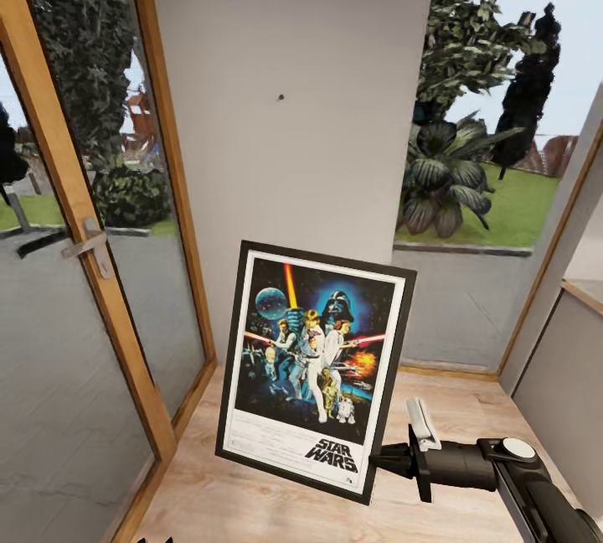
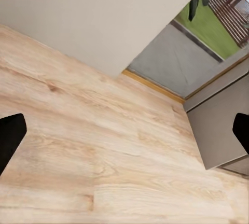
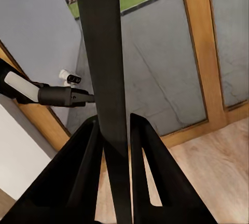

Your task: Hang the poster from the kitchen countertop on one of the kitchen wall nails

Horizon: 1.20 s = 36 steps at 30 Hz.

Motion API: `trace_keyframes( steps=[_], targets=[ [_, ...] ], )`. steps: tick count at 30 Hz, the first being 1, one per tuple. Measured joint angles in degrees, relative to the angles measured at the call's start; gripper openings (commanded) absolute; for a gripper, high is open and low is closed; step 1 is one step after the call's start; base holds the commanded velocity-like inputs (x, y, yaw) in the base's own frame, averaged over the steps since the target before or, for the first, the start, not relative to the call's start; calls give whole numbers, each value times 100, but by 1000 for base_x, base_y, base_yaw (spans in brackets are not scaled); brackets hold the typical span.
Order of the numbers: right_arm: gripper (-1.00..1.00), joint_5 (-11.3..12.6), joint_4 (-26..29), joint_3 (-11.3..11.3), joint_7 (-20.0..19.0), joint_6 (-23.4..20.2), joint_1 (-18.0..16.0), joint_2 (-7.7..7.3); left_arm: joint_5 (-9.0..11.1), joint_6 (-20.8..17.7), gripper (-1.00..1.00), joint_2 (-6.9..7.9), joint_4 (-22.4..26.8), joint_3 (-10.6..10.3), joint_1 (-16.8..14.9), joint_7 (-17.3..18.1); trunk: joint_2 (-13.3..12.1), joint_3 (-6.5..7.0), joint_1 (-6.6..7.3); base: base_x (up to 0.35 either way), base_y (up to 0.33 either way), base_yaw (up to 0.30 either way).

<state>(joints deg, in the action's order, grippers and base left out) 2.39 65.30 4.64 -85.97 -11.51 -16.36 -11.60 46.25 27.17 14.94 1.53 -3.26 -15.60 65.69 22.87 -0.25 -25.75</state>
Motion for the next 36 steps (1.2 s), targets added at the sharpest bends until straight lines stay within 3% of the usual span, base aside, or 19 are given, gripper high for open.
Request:
trace_keyframes(
  steps=[7, 21, 36],
  targets=[
    [-100, 0, 3, 2, -1, 0, 1, 0, -3, 0, 100, 0, -1, 0, 1, 3, 0, 0, -1, 40, 183, -58],
    [-100, -2, 2, 0, -1, 0, 0, 0, -3, -1, 100, 1, -1, 1, -2, 0, 0, 0, -1, 2, 11, -264],
    [-100, 8, 31, -36, -19, 1, 3, 1, 2, -1, 100, -6, -8, -1, 3, -8, 0, 0, -1, 0, 0, -19]
  ],
)
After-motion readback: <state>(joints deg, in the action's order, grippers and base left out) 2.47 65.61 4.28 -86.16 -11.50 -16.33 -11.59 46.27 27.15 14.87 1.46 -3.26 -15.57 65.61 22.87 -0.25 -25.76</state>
